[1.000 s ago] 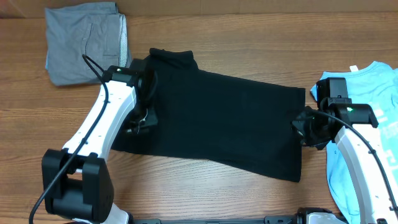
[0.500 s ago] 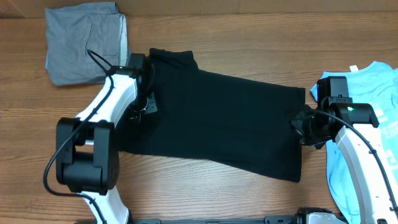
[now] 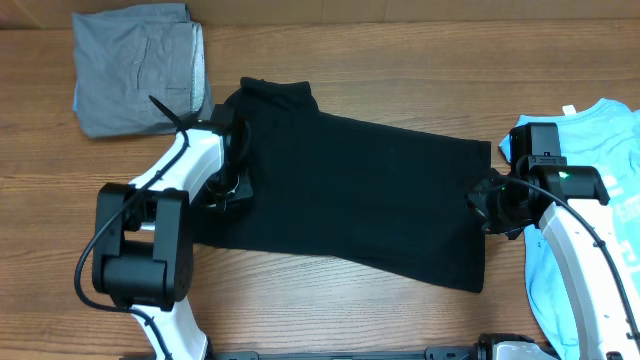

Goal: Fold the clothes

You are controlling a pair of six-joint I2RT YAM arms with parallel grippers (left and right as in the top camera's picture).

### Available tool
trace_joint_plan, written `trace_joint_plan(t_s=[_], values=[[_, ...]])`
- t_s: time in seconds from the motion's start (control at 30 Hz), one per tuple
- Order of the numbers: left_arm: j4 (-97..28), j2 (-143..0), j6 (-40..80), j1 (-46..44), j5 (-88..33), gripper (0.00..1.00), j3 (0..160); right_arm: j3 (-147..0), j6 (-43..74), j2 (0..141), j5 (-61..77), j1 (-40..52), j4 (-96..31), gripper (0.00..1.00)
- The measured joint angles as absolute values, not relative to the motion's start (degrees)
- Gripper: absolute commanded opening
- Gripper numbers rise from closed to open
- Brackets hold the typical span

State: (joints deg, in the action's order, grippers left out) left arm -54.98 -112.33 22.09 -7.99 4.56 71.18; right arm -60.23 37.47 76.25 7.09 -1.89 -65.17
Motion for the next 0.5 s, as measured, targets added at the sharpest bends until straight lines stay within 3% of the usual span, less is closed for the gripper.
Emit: trace_joint_plan(t_s=[0.23,0.5], values=[[-53.36,-109.8,22.09,-7.44,1.5,0.04,66.87,-60.23,37.45,76.25,7.09,-1.89,-65.19,0.27],[-63.53,-109.67,23.03,-7.4,-3.51,0.04,63.33,-60.23,37.43,76.25,7.11,-1.87,-65.21,0.27]])
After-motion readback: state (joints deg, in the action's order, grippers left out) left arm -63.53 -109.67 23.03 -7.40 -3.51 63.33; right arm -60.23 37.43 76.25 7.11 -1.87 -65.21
